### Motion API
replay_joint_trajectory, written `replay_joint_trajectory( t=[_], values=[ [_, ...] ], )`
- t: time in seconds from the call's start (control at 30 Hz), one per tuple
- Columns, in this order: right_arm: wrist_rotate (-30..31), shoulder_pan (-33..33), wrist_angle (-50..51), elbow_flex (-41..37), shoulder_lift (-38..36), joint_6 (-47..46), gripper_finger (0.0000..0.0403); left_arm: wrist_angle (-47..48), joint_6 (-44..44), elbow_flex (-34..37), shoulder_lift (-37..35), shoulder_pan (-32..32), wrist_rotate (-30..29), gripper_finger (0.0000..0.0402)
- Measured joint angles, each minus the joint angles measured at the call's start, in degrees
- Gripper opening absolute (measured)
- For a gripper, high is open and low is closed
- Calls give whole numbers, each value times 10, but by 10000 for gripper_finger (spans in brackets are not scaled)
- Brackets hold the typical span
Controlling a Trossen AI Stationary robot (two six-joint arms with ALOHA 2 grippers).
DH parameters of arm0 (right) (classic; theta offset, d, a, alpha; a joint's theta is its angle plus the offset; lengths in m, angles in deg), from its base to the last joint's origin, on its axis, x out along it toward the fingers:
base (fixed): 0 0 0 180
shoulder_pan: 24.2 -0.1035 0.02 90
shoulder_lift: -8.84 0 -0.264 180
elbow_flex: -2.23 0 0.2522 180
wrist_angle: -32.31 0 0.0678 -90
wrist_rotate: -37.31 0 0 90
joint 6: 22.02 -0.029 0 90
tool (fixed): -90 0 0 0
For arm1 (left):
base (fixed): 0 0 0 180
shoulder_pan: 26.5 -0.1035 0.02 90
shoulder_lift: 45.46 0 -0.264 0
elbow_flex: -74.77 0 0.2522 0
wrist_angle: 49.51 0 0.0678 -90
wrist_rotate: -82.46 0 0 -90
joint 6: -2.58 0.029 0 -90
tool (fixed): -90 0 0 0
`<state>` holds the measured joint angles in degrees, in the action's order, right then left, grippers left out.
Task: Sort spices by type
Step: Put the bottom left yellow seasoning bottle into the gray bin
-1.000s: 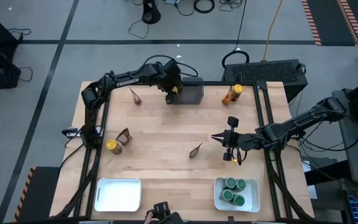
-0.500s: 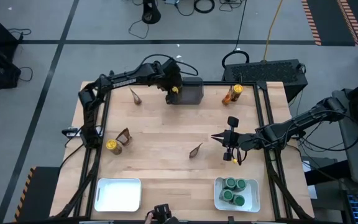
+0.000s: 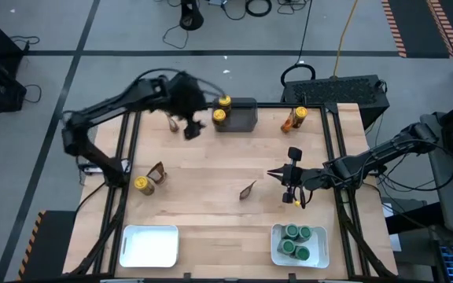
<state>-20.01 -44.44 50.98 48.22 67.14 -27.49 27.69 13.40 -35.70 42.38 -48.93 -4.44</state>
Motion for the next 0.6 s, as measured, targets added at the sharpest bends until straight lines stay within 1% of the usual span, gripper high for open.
replay_joint_trajectory(
  t=[0.13,0.37,0.47,0.6],
  values=[
    [0,0,0,0,0,2,6,64,-78,0,-48,77,-10,309],
    [0,0,0,0,0,0,6,168,-236,2,-80,238,-100,309],
    [0,0,-1,0,0,1,6,197,-301,24,-83,293,-128,309],
    [0,0,-1,0,0,1,6,208,-373,79,-83,348,-141,309]
  ],
)
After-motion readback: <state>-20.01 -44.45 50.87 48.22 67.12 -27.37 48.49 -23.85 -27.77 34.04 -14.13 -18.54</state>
